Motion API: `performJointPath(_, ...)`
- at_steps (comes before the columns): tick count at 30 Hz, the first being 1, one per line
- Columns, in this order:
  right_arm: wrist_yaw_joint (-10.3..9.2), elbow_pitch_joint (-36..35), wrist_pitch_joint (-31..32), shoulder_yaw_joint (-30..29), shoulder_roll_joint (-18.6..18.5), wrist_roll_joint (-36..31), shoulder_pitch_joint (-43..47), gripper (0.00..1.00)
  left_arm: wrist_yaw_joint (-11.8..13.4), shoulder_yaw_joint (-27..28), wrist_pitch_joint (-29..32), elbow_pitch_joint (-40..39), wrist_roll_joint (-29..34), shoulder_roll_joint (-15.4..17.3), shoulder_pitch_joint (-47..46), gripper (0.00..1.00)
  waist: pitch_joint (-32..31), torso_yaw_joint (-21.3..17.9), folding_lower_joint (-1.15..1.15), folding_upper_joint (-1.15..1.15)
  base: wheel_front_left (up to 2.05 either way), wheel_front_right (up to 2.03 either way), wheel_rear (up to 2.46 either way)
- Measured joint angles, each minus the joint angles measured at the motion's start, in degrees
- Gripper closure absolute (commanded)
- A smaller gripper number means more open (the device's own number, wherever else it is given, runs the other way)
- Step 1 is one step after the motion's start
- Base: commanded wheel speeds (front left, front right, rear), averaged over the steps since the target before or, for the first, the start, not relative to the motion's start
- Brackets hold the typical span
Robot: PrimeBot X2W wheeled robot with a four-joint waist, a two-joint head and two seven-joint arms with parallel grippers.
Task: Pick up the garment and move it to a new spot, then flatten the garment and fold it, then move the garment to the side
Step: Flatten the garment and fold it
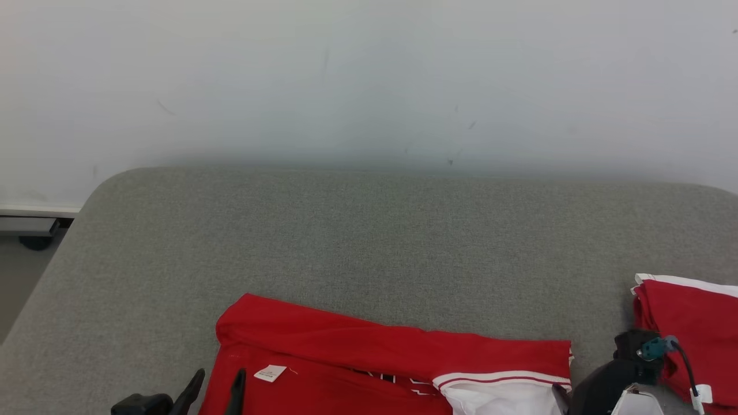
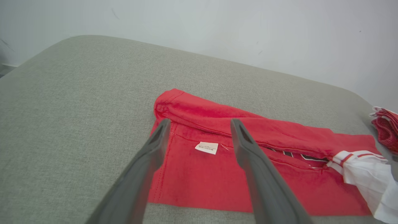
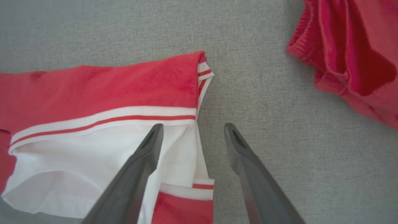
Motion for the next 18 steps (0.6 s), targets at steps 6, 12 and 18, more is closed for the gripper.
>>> performJointPath(6, 0.00, 3.0, 3.1, 1.5, 0.9, -1.5, -0.9, 0.00, 0.0, -0.1, 0.4, 0.0, 0.2, 0.1, 0.0, 0.00, 0.3, 1.0, 0.00, 0.00, 0.00, 0.00, 0.00)
performJointPath(12, 0.00, 6.6, 4.8, 0.2, 1.1, -3.1, -1.1, 0.00, 0.0, -0.2, 0.7, -0.2, 0.2, 0.1, -0.1, 0.00, 0.8, 1.4, 0.00, 0.00, 0.00, 0.00, 0.00)
performJointPath(18, 0.00, 9.2, 4.9, 0.2, 1.2, -3.1, -3.9, 0.00, 0.0, -0.2, 1.0, -0.3, 0.2, 0.1, -0.2, 0.00, 1.3, 1.5, 0.00, 0.00, 0.00, 0.00, 0.00)
